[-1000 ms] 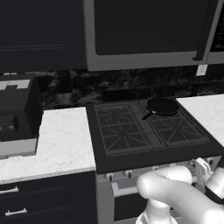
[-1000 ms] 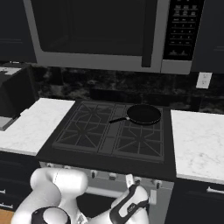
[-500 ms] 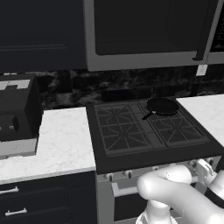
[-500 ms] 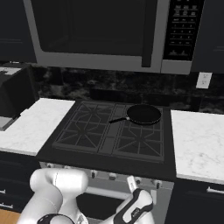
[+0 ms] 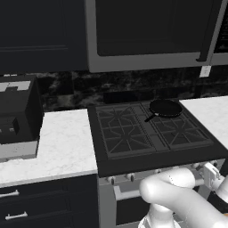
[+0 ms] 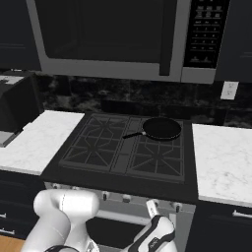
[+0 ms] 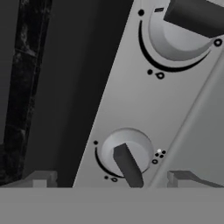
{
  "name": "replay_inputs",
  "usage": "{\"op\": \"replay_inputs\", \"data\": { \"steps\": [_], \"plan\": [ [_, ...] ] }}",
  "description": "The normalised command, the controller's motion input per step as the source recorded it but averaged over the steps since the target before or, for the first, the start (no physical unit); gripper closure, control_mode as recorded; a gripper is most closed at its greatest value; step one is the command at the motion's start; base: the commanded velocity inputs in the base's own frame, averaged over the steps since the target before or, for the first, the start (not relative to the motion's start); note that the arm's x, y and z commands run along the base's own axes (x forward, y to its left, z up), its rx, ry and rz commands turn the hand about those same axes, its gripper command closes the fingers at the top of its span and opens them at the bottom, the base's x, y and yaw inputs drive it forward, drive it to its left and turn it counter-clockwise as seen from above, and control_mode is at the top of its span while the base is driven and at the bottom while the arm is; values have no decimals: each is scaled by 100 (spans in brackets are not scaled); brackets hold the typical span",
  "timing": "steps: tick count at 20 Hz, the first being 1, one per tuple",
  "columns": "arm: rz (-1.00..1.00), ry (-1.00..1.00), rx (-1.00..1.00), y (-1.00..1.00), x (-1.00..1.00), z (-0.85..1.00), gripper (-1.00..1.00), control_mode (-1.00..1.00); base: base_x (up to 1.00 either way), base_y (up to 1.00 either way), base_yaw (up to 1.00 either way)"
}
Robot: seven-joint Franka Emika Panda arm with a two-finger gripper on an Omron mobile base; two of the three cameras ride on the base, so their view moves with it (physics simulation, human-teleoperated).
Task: Turn off the rear right burner of the stove.
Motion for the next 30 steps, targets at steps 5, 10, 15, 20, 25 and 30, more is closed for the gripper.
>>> {"op": "replay_inputs", "data": {
  "steps": [5, 10, 15, 20, 25, 30],
  "plan": [
    [0, 1, -3, 0, 8, -14, -100, -100, 0, 0, 0],
    [-1, 0, -1, 0, 15, -6, -100, -100, 0, 0, 0],
    [0, 0, -4, 0, 7, -25, -100, -100, 0, 0, 0],
    [0, 0, -2, 0, 12, -10, -100, -100, 0, 0, 0],
    [0, 0, 0, 3, 20, 0, 100, -100, 0, 0, 0],
    [-1, 0, 0, 5, 36, 0, 100, -100, 0, 0, 0]
  ]
}}
